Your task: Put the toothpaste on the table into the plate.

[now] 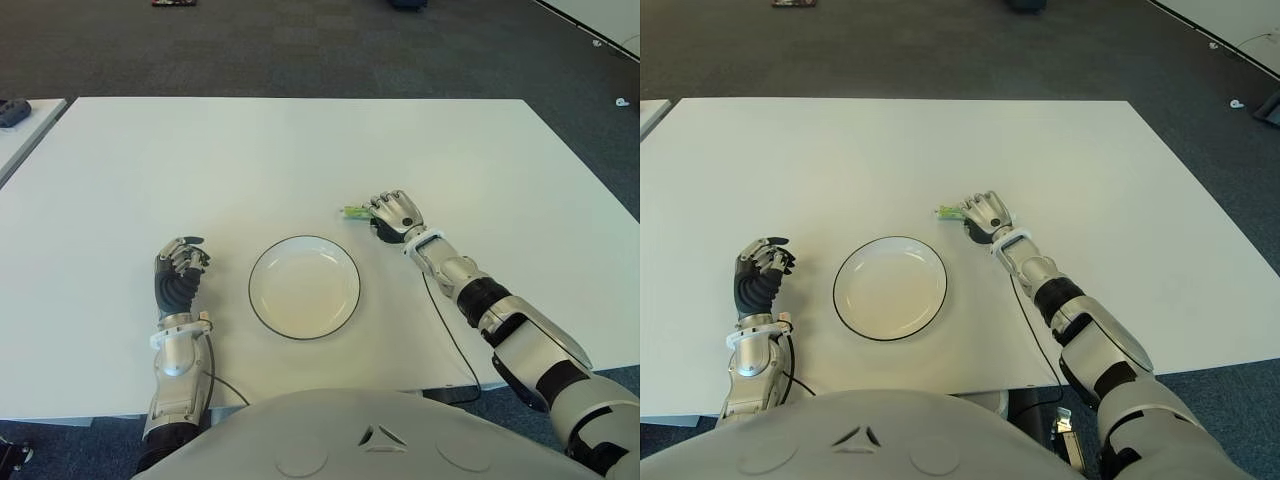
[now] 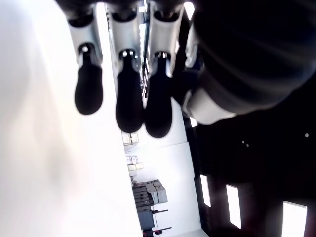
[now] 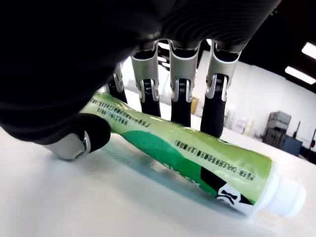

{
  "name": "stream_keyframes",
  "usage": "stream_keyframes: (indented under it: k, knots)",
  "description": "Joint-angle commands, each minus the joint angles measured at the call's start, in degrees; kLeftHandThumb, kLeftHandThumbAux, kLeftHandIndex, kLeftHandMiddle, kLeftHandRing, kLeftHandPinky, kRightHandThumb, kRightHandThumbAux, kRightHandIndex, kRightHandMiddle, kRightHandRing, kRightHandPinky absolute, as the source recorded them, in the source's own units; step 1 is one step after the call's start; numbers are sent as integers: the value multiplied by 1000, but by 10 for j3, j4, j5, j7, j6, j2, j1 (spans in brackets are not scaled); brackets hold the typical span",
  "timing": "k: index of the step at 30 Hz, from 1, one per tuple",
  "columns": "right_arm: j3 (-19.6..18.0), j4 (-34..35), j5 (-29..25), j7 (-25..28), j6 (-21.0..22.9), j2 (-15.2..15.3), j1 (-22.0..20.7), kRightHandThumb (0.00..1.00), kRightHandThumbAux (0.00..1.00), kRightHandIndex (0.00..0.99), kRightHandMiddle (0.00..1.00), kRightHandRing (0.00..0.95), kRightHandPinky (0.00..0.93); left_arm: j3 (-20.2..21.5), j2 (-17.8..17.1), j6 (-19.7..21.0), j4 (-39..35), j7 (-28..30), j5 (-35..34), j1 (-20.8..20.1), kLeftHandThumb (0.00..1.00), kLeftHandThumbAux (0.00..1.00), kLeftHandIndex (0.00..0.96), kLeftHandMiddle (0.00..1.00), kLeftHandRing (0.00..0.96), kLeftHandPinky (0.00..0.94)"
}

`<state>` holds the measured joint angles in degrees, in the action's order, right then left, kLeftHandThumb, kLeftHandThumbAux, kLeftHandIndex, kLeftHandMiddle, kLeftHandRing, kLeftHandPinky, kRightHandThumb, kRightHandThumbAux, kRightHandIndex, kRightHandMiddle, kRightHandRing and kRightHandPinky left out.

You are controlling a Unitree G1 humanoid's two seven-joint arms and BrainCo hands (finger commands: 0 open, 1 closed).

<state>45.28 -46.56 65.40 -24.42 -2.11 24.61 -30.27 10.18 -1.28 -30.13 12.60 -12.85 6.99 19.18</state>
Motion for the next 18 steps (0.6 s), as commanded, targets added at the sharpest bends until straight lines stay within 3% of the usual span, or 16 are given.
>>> stream_keyframes:
  k: [1, 8, 18]
  knots:
    - [17, -27, 13, -33, 3, -12, 9, 698, 636, 405, 493, 519, 510, 0, 0, -4, 14, -14, 14, -5, 697, 719, 434, 629, 643, 640]
    - [10, -41, -11, -74, -10, -21, 8, 835, 670, 417, 539, 679, 677, -1, -3, -13, 21, -15, 16, -7, 697, 719, 434, 618, 638, 633]
    - [-7, -55, -47, -107, -44, -31, 13, 851, 677, 407, 538, 782, 813, 3, -1, -7, 25, -19, 10, -9, 695, 719, 433, 600, 624, 616]
